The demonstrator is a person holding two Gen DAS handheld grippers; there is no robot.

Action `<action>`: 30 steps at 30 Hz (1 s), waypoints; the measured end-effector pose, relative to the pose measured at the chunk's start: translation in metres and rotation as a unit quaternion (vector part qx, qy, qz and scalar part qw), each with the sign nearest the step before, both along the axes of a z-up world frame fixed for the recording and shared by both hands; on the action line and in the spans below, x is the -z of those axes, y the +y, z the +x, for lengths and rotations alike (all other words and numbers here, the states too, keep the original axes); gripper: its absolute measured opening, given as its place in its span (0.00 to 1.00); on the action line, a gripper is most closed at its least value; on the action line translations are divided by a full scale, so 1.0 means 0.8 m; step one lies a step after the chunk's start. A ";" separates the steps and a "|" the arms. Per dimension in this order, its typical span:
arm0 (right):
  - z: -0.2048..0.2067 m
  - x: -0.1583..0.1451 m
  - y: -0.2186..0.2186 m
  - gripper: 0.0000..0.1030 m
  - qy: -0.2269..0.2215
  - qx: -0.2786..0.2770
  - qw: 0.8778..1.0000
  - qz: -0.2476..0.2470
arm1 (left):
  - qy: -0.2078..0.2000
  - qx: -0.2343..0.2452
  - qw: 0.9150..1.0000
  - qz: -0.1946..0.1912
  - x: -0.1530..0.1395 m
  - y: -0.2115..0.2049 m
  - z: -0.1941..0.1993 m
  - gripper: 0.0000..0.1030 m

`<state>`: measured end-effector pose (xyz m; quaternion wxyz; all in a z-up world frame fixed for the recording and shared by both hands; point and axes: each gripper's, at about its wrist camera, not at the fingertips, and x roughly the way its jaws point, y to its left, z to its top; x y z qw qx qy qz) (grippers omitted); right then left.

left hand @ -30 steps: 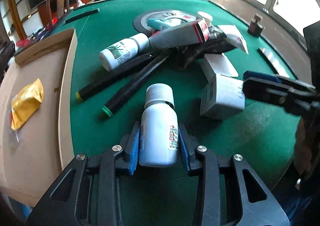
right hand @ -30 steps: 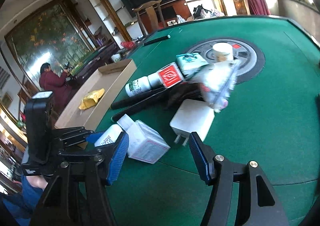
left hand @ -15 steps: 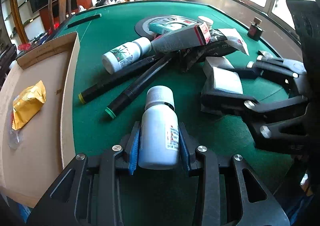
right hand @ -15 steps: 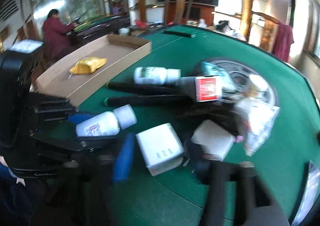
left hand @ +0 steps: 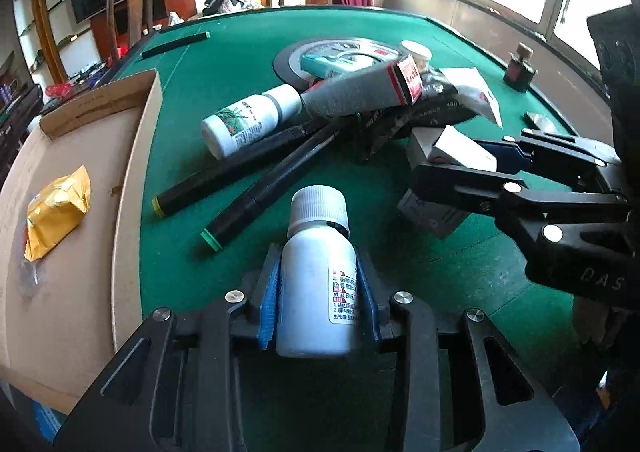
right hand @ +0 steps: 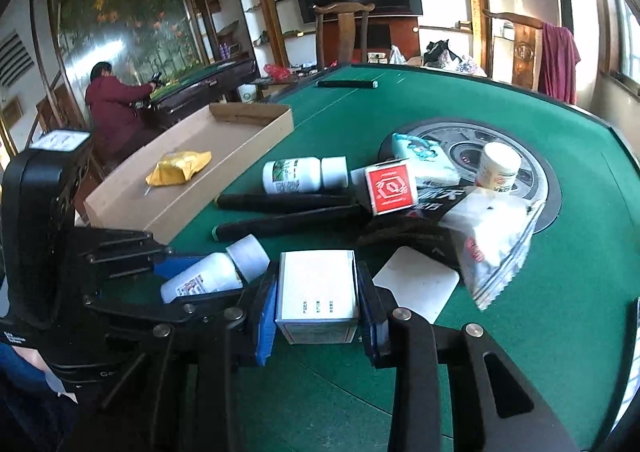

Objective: Organize objects
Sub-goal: 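Grasp a white medicine box with the right tool while the left tool lifts the bottle, then carry the bottle in the left tool and the box in the right tool to the tray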

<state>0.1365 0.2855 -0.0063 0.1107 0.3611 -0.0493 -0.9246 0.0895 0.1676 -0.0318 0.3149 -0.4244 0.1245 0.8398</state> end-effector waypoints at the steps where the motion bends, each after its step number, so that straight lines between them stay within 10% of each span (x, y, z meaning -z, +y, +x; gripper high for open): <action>1: 0.000 -0.001 0.002 0.33 0.002 0.004 1.000 -0.003 | -0.004 0.002 1.000 0.011 -0.002 -0.003 -0.001 0.33; 6: 0.004 -0.006 0.004 0.33 0.015 0.010 1.000 -0.009 | 0.002 0.006 0.996 0.093 -0.022 -0.031 -0.003 0.33; 30: 0.003 -0.013 -0.006 0.33 0.038 0.011 0.999 -0.002 | 0.289 -0.029 0.953 0.083 -0.081 -0.087 0.070 0.33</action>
